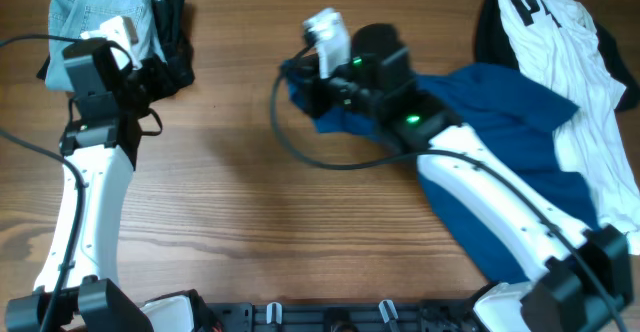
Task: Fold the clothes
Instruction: 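Pull the teal polo shirt with the right gripper onto table center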
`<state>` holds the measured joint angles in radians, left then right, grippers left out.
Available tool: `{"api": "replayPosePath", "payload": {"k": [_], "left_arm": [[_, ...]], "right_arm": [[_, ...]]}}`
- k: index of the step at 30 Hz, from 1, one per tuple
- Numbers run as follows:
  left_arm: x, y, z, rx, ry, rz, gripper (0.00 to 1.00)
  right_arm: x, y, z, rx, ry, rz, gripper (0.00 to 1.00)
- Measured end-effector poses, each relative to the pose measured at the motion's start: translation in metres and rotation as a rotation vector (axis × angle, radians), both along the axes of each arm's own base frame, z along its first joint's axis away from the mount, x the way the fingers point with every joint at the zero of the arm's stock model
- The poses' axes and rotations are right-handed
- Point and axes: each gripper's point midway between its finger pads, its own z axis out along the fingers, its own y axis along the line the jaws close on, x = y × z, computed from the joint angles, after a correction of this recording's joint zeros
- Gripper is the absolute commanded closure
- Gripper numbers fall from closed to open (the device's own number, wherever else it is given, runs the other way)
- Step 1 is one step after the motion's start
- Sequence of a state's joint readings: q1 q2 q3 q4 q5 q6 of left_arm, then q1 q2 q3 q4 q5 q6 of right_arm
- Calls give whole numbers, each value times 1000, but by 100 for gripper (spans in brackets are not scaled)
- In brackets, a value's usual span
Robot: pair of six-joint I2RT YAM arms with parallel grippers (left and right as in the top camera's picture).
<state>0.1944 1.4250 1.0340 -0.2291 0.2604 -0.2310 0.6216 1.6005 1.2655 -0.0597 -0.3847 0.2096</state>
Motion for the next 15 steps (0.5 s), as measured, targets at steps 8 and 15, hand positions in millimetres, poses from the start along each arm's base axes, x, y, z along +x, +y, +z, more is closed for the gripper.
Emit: {"api": "replayPosePath", "payload": {"k": [8,15], "left_arm": [[-5,30,-1,-2,7,71,0],[-8,31,-5,-6,27,74,0]], "right_arm": [[-76,107,7,108,-18,269,39],[-62,72,-25,-22,137,215,0]]}}
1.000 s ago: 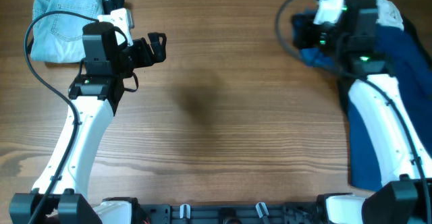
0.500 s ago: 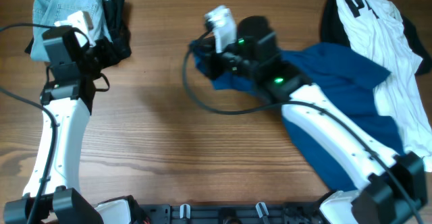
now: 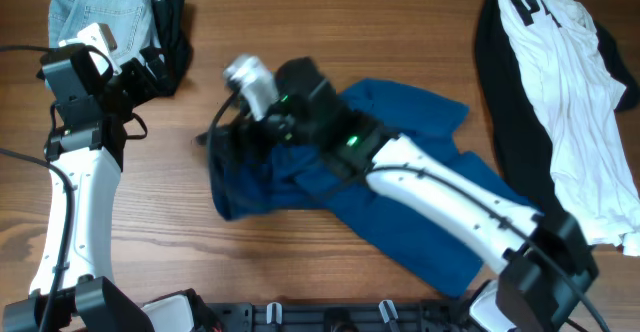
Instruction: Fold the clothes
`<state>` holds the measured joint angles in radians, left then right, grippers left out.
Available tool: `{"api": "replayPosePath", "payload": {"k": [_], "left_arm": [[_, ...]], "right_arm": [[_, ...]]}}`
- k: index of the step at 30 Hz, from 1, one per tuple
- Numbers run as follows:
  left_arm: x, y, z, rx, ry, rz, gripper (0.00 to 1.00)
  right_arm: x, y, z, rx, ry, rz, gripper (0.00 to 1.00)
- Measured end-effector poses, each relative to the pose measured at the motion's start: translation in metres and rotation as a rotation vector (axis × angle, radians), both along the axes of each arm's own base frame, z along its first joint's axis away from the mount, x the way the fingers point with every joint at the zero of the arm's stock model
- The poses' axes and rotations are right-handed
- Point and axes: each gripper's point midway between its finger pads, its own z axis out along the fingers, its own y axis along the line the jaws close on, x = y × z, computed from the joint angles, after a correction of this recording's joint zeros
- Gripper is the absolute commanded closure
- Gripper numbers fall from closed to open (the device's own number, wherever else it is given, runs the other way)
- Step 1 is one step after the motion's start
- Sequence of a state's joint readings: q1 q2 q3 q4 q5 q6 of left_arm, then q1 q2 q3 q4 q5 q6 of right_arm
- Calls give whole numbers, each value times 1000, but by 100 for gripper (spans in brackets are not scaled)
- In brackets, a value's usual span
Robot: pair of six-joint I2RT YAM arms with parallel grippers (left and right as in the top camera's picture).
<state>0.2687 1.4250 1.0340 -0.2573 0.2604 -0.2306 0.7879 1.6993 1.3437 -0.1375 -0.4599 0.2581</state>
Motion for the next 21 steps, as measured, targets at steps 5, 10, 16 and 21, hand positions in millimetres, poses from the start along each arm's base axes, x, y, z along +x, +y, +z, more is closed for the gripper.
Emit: {"api": "replayPosePath", "payload": {"k": [5,10,16,21], "left_arm": [[-12,-4,-15,-14,77,-7,0],[-50,-21,-48,-94,288,-45,2],[-89,-53,-70,-150,477,-128,2],[-111,-59,-85,-83,603,-128,4]], "right_arm": [[70,-150,6,-85,170,-359,0],[68,-276,-15,-205,398,-669,0],[49,-371,-58,-378,569,-937,0],[37,-383,-87,-439,603,-949,0]]}}
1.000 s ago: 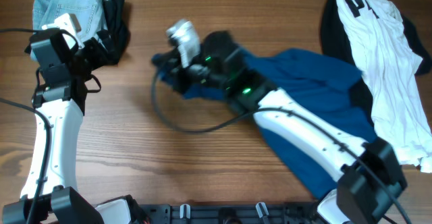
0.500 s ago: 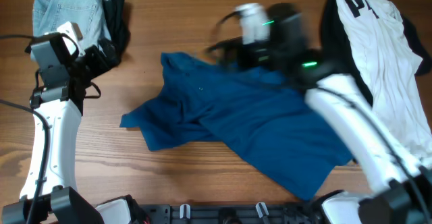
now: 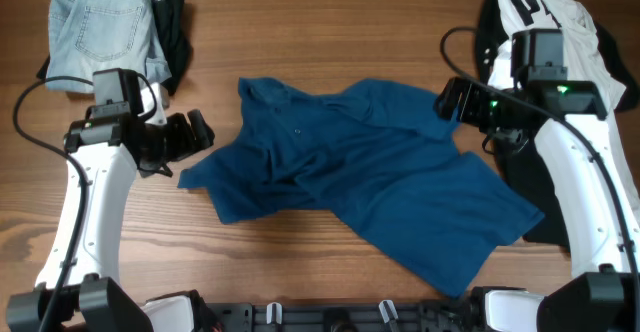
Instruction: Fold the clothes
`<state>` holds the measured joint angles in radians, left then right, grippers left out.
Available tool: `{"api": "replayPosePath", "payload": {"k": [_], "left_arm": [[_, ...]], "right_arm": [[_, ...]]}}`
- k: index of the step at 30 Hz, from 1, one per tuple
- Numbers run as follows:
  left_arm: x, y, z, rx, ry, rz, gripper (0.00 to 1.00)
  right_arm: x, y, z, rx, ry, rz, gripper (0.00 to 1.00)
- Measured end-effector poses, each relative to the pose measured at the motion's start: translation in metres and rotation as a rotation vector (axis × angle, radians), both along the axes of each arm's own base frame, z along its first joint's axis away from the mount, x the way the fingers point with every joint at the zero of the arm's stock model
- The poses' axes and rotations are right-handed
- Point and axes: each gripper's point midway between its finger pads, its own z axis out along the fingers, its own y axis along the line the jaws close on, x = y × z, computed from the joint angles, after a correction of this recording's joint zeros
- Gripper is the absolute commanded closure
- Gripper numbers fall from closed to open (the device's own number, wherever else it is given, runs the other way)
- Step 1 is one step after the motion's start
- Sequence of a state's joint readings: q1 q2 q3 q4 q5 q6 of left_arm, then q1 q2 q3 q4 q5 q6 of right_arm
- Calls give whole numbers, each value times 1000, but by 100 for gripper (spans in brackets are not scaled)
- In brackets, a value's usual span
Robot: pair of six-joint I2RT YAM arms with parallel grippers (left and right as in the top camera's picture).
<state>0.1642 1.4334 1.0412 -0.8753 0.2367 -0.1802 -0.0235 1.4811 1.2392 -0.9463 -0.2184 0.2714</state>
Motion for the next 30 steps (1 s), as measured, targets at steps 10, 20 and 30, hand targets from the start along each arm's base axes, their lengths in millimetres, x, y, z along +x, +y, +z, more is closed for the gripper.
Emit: {"api": "replayPosePath", "payload": {"k": [10,20,30], "left_arm": [[-15,-4,-33,36,164,-9,5],[5,-33,-76,79,197,-115,4],[15,-31,-86,98,184,-113,2]], "right_arm": [[-18,-12,-49,-68,68,-25,1],[18,-16,-72,-76,-128,-59,21],[45,-21,-133,-64,-90,-141,34]]}}
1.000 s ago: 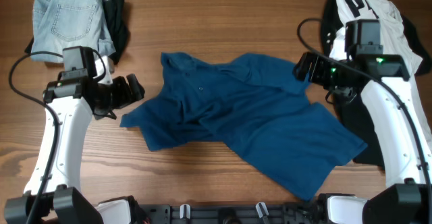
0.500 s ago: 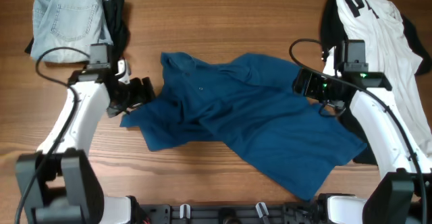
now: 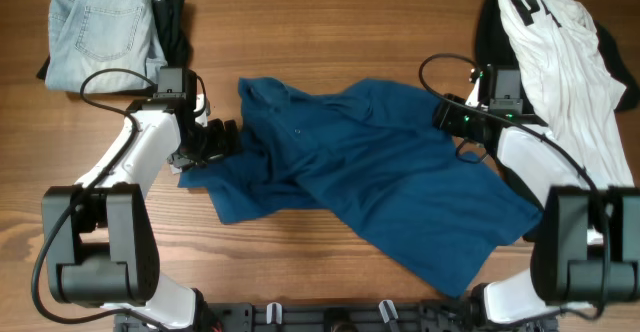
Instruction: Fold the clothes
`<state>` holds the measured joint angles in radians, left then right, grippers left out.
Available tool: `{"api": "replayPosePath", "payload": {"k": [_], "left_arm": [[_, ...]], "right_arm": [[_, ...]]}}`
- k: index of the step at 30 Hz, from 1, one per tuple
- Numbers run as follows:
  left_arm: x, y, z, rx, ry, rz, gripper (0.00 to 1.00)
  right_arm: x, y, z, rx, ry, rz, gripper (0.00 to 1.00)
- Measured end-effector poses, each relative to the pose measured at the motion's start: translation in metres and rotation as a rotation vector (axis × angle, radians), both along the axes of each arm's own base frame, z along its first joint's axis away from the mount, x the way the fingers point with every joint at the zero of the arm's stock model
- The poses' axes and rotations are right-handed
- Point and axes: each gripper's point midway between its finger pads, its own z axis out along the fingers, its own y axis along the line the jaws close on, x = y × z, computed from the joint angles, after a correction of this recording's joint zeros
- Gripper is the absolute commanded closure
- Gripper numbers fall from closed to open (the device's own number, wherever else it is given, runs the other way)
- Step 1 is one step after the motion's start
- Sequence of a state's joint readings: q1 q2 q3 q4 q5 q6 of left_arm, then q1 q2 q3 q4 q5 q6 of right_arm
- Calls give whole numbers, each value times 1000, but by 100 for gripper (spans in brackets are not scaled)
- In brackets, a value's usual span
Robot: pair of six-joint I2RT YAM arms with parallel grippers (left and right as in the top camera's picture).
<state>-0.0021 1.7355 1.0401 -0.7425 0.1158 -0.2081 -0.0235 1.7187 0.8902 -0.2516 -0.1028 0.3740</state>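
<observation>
A blue polo shirt (image 3: 370,187) lies spread but wrinkled across the middle of the table, collar toward the upper left. My left gripper (image 3: 224,141) sits at the shirt's left sleeve edge, its dark fingers apart over the cloth. At the upper right sleeve is my right gripper (image 3: 443,115), pointing left and touching the fabric's edge. Whether the right gripper is open or shut does not show from above.
Folded light jeans (image 3: 100,22) lie at the top left with a black garment (image 3: 172,27) beside them. A pile with a white printed shirt (image 3: 560,62) over black cloth fills the right edge. Bare wooden table (image 3: 300,32) lies above the blue shirt.
My left gripper has moved right, from just off the shirt onto its left sleeve edge. My right gripper has shifted slightly down and left to the right sleeve. The shirt lies unchanged.
The right gripper first held the bunched blue shirt near the table's top middle, with the left arm by the jeans. Then the right arm was far to the left with the shirt. Later the shirt lay spread, both grippers off it. Now each is at a sleeve.
</observation>
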Motion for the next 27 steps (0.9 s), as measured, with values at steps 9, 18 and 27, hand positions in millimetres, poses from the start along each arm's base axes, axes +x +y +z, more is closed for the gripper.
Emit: {"api": "replayPosePath", "payload": {"k": [9,18,27], "left_arm": [[7,1,1,4,-29,1,0],[26,11,5,16,-108,26,0],[33,47,7,33,-135,125,1]], "right_arm": [[40,0,-10,9,-139,-37,96],[148,61,123,44,-529,144,96],[236,108,136,46,-532,258,96]]}}
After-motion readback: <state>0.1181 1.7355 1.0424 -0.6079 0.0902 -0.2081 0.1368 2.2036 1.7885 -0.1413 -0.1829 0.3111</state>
